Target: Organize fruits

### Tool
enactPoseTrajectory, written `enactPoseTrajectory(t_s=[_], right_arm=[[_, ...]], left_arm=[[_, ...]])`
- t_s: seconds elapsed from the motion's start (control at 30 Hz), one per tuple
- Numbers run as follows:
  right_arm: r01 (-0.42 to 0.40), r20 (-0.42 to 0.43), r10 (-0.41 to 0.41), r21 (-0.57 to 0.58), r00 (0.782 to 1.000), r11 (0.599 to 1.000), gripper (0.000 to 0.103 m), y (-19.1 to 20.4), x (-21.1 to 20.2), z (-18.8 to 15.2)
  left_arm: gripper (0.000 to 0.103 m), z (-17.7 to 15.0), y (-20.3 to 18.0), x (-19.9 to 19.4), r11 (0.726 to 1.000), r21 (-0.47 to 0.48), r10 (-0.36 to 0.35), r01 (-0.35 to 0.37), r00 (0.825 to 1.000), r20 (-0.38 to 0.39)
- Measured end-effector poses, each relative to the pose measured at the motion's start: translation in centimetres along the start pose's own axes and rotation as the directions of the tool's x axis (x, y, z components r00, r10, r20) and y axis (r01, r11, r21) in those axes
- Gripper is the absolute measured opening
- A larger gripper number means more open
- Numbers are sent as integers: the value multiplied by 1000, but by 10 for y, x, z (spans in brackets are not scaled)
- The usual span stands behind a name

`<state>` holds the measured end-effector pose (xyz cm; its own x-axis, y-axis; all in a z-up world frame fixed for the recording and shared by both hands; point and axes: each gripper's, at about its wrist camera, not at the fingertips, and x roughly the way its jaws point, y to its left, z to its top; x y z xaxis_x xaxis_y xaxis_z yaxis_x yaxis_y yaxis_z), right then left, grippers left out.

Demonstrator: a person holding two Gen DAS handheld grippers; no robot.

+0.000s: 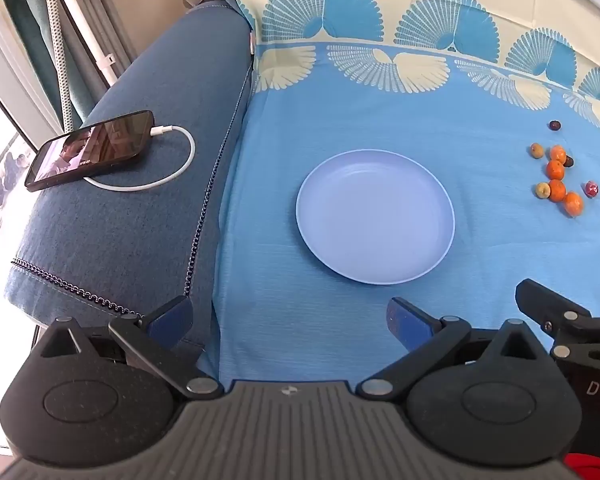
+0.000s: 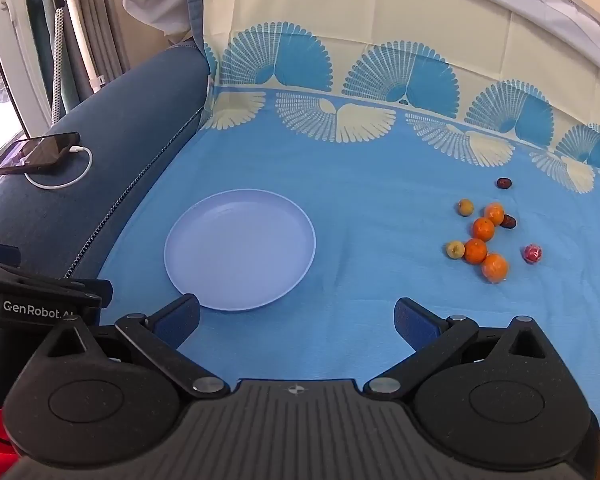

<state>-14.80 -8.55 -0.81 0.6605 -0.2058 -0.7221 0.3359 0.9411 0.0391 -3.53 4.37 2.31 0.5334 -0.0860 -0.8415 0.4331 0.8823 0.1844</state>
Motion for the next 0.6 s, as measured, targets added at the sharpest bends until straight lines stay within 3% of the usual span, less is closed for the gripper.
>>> enactPoseTrajectory(t_s=[0.6], right_arm=[[-7,-2,7,9,1000,1000,102,1,3,-2]], left_arm=[[103,-4,0,4,1000,10,-8,8,1000,-8]])
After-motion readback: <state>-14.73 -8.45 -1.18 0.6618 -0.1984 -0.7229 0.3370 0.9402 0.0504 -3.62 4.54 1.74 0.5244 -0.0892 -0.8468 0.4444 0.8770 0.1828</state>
